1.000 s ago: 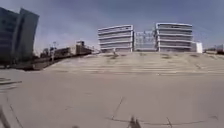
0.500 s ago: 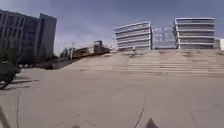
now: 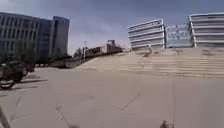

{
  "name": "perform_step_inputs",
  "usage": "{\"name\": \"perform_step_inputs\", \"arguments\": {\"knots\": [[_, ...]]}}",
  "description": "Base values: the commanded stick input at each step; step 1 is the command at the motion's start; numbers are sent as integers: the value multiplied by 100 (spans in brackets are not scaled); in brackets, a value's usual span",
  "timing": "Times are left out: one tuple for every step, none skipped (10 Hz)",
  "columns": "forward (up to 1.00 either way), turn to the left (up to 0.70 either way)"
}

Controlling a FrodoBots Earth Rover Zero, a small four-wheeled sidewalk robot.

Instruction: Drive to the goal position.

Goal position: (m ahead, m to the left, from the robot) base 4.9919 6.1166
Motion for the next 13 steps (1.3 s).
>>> {"name": "perform_step_inputs", "arguments": {"knots": [[100,0],[100,0],[100,0],[100,0],[100,0],[100,0],[100,0],[100,0],[100,0],[100,0],[100,0],[100,0],[100,0]]}}
